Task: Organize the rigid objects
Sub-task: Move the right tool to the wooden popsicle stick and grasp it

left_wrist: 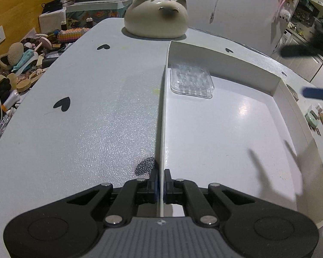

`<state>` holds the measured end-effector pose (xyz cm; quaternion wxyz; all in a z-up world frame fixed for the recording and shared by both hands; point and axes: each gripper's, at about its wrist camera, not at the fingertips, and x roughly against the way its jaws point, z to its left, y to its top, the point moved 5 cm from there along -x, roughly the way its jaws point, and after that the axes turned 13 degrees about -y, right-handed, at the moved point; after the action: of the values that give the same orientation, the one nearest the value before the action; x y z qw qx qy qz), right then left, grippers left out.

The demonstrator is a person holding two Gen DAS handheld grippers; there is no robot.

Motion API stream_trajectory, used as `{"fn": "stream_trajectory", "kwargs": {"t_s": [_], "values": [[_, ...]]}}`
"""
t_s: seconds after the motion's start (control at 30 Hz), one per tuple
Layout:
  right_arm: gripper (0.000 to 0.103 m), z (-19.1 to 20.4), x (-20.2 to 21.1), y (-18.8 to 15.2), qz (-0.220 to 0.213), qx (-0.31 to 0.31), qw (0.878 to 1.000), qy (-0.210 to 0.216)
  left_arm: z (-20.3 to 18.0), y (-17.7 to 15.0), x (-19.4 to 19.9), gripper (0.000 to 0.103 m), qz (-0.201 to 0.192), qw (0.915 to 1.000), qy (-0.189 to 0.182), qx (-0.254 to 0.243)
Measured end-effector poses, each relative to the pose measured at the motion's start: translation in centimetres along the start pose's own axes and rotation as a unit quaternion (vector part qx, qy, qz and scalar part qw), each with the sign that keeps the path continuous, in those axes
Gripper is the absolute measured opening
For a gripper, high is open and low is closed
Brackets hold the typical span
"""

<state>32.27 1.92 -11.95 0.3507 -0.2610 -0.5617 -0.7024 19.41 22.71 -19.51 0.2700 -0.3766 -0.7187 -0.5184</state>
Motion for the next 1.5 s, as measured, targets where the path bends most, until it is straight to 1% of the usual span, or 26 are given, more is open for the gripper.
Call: {"fn": "stream_trajectory", "kwargs": {"t_s": [0.17,0.33,0.43,0.5,0.57,0.7,0.77,0.9,1.03,1.07,1.1,1.13,1.2,1.23,1.33,1.43,1.5], "values": [[0.103,-5.1,2.6,-0.5,-0.029,-0.025,0.998,-0.048,-0.2,0.0,0.0,0.004,0.0,1.0,0.003,-0.005],[0.103,-10.4,4.7,-1.3,-0.026,-0.064,0.995,-0.078,-0.3,0.1,-0.1,0.004,0.001,0.9999,0.006,-0.012],[0.103,-13.6,6.1,-2.0,-0.034,-0.077,0.991,-0.109,-0.3,0.1,-0.1,0.004,0.0,0.9999,0.007,-0.014],[0.103,-15.7,6.8,-2.6,-0.041,-0.078,0.985,-0.145,-0.3,0.0,0.0,0.004,0.0,0.9999,0.007,-0.015],[0.103,-17.7,7.2,-3.3,-0.041,-0.081,0.981,-0.173,-0.3,0.0,0.0,0.004,-0.001,0.9998,0.007,-0.016],[0.103,-21.9,7.8,-4.8,-0.035,-0.095,0.969,-0.225,-0.4,0.0,0.0,0.004,-0.003,0.9998,0.007,-0.016],[0.103,-24.3,7.9,-5.7,-0.026,-0.101,0.961,-0.258,-0.4,0.0,0.0,0.004,-0.003,0.9998,0.007,-0.016],[0.103,-28.6,7.8,-7.7,-0.005,-0.104,0.949,-0.299,-0.3,0.0,0.0,0.004,-0.003,0.9999,0.004,-0.013],[0.103,-32.6,8.2,-9.9,0.013,-0.128,0.937,-0.324,-0.3,0.0,0.0,0.004,-0.003,0.9999,0.003,-0.013],[0.101,-33.5,8.3,-10.5,0.018,-0.137,0.934,-0.329,-0.3,0.1,-0.1,0.004,-0.003,0.9999,0.003,-0.014],[0.095,-34.1,8.4,-11.0,0.021,-0.142,0.933,-0.331,-0.3,0.1,-0.1,0.004,-0.003,0.9999,0.003,-0.014],[0.092,-34.6,8.3,-11.5,0.026,-0.147,0.932,-0.33,-0.3,0.1,-0.1,0.004,-0.002,0.9999,0.003,-0.015],[0.083,-35.4,8.1,-12.3,0.037,-0.154,0.933,-0.323,-0.3,0.1,-0.1,0.004,-0.001,0.9999,0.001,-0.017],[0.081,-35.5,8.0,-12.5,0.038,-0.155,0.934,-0.319,-0.3,0.1,-0.1,0.004,-0.001,0.9998,0.001,-0.018],[0.073,-35.5,7.4,-12.5,0.041,-0.156,0.938,-0.307,-0.2,0.2,-0.2,0.004,0.0,0.9999,-0.002,-0.017],[0.067,-35.1,6.5,-11.6,0.042,-0.151,0.935,-0.318,-0.2,0.2,-0.2,0.004,-0.001,0.9999,-0.003,-0.015],[0.058,-34.7,6.1,-10.9,0.044,-0.141,0.936,-0.32,-0.2,0.2,-0.2,0.004,-0.003,0.9999,-0.003,-0.014]]}}
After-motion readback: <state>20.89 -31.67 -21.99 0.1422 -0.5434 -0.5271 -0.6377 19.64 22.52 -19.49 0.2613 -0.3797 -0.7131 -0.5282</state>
